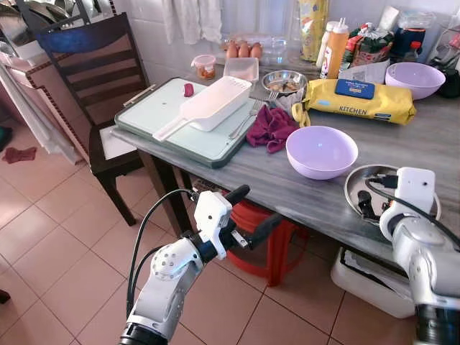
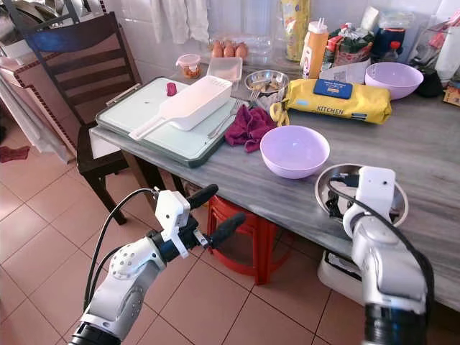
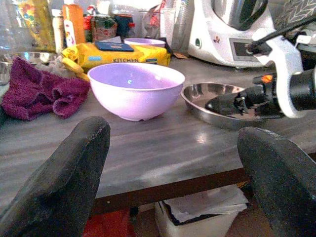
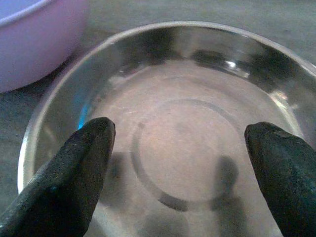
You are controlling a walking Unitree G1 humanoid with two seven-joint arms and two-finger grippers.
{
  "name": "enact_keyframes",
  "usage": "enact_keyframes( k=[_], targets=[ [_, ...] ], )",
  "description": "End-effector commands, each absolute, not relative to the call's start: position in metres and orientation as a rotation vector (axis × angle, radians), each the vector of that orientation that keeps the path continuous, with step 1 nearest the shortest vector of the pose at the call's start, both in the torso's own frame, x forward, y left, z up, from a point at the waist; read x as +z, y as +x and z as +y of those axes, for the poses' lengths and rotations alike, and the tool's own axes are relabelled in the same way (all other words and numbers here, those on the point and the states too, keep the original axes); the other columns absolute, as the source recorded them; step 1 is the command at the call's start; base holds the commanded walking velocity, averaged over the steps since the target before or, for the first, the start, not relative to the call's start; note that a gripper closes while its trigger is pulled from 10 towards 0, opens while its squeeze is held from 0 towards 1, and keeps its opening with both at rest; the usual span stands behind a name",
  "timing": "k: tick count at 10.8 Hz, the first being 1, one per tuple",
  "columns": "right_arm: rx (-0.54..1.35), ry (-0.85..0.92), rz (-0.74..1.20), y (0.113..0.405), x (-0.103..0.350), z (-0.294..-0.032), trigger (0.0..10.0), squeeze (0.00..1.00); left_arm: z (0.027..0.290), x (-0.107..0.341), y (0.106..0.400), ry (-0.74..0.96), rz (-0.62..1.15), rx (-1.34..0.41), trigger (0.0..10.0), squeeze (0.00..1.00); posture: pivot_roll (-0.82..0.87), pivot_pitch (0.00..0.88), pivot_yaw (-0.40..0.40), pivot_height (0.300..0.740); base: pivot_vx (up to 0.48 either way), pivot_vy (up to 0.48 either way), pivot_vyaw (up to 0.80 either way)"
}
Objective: Setting the table
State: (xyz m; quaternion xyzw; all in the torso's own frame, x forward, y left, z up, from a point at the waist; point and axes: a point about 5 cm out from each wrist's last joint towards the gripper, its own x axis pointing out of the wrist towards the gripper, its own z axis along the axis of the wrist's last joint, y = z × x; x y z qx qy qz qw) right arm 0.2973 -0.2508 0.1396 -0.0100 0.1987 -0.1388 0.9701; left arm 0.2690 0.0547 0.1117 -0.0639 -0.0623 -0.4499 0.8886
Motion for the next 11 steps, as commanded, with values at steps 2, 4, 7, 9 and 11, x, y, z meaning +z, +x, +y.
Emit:
enact_keyframes(
  k=[2, 4, 7, 9, 11],
  targets=[
    [-0.263, -0.006, 0.425, 0.302, 0.137, -0.250, 10.0, 1.00, 0.058, 0.111, 0.267, -0.133, -0.120, -0.970, 10.0, 0.00, -0.19, 0.050, 0.069, 0.740, 0.000, 0.000, 0.00],
    [-0.240, 0.009, 0.426, 0.307, 0.137, -0.245, 10.0, 1.00, 0.059, 0.111, 0.267, -0.121, -0.120, -0.968, 10.0, 0.00, -0.19, 0.052, 0.068, 0.740, 0.000, 0.000, 0.00],
    [-0.203, 0.042, 0.413, 0.310, 0.141, -0.239, 10.0, 1.00, 0.058, 0.111, 0.266, -0.128, -0.119, -0.960, 10.0, 0.00, -0.19, 0.054, 0.067, 0.740, 0.000, 0.000, 0.00],
    [-0.202, 0.068, 0.400, 0.310, 0.141, -0.240, 10.0, 1.00, 0.057, 0.111, 0.267, -0.124, -0.117, -0.960, 10.0, 0.00, -0.20, 0.055, 0.069, 0.740, 0.000, 0.000, 0.00],
    [-0.211, 0.043, 0.383, 0.308, 0.145, -0.241, 10.0, 0.93, 0.056, 0.111, 0.267, -0.122, -0.118, -0.963, 10.0, 0.00, -0.20, 0.056, 0.071, 0.740, 0.000, 0.000, 0.00]
  ],
)
